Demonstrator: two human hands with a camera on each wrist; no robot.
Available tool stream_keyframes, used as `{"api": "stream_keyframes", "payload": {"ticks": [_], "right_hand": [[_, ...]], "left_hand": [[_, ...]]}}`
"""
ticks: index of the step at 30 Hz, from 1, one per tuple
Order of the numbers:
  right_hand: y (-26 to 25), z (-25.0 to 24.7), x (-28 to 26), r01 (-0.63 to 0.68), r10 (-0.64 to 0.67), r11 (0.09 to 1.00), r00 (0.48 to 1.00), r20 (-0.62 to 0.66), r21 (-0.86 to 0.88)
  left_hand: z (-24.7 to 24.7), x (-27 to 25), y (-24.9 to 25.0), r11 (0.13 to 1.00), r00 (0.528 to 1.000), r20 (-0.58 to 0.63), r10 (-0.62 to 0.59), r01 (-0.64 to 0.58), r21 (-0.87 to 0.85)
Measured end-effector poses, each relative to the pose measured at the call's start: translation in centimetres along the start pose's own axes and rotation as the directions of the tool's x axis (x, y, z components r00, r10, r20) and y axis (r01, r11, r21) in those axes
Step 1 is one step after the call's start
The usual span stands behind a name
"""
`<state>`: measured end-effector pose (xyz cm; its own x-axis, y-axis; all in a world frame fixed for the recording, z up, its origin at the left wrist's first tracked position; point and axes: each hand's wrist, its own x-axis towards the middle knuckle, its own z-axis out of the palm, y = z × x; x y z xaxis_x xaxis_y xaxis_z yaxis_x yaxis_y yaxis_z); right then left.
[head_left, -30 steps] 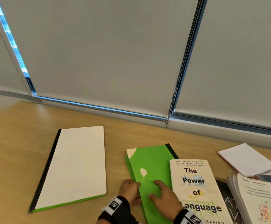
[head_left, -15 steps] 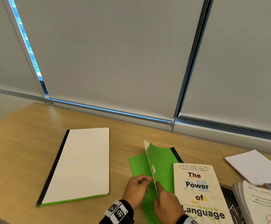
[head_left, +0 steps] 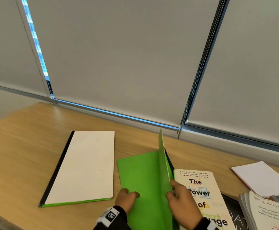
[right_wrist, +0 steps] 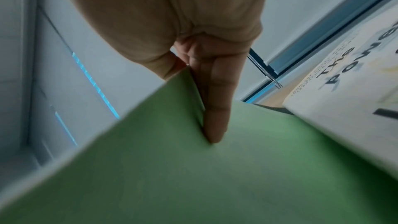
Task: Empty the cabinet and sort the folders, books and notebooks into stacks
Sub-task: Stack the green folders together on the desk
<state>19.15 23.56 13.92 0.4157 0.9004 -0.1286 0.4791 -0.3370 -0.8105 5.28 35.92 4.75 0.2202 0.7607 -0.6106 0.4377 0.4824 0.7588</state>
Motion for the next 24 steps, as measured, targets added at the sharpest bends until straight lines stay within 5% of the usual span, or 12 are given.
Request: {"api": "stream_keyframes", "payload": {"ticks": [7,14,20,24], "right_hand": [[-0.8,-4.8,0.2,0.027,0.000,0.961,0.995,-0.101,0.274],[-2.0,-9.4,1.2,0.083,-0.050,0.953,0.992,-0.119,0.292],[-6.1,-15.4,1.5,0.153,-0.114,0.922,0.985,-0.129,0.355],[-8.7,-19.9,2.2,0.181,-0.135,0.886,0.981,-0.137,0.428]], "left_hand": [[-1.3,-0.8,-0.6,0.961,0.980,-0.147,0.131,-0.089,0.261],[-1.6,-1.4,-0.4,0.888,0.971,-0.059,0.233,-0.188,0.420],[-1.3,-1.7,0.5,0.846,0.963,-0.027,0.268,-0.221,0.485],[-1.7,-2.5,2.6,0.887,0.945,-0.021,0.326,-0.298,0.352]]}}
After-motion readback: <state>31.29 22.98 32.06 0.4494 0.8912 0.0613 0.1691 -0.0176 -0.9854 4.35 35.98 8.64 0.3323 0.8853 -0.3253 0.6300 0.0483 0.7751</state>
